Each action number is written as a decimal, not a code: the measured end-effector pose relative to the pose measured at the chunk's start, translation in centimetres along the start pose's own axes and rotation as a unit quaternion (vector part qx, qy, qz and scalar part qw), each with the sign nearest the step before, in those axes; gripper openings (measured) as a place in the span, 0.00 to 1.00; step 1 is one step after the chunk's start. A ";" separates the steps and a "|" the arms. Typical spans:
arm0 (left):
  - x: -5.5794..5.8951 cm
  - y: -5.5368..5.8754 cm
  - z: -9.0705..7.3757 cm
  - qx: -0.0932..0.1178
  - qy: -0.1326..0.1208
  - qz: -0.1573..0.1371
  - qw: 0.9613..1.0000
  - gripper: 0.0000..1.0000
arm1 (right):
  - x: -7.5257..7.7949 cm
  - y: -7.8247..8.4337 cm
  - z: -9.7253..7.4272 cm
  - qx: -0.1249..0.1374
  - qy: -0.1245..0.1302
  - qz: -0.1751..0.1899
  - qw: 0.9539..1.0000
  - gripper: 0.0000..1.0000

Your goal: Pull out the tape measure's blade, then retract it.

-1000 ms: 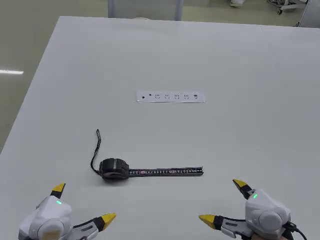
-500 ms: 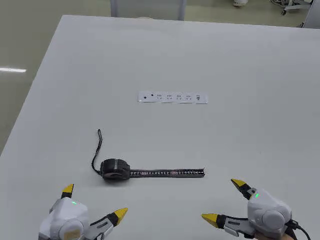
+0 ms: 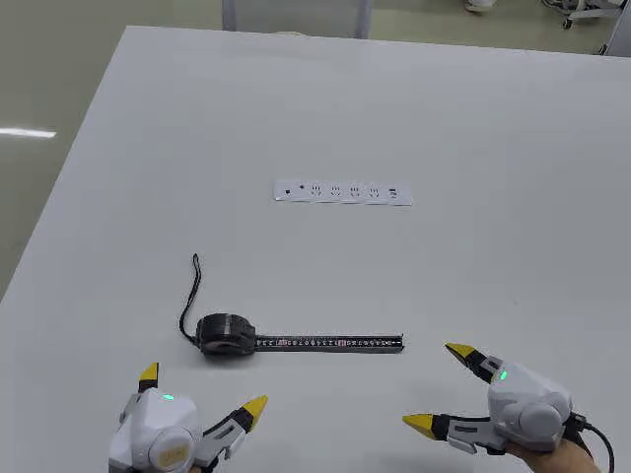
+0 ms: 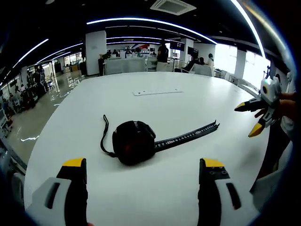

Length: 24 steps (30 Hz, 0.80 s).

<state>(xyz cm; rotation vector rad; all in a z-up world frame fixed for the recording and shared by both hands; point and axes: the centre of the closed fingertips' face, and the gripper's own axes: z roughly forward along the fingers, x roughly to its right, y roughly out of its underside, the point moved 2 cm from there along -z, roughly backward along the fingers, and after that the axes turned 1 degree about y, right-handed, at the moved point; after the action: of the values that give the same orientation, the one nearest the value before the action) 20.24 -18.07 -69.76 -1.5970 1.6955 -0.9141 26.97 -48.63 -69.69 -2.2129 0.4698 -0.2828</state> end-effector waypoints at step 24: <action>-0.1 -0.6 5.0 0.028 -0.065 -0.027 0.997 0.89 | 3.5 0.2 3.3 0.000 -0.099 -0.103 0.990 0.49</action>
<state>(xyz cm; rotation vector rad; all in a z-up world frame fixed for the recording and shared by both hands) 24.73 -18.31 -72.09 -1.6351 1.5326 -0.8577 31.29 -47.92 -71.74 -2.2641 0.1328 -0.1694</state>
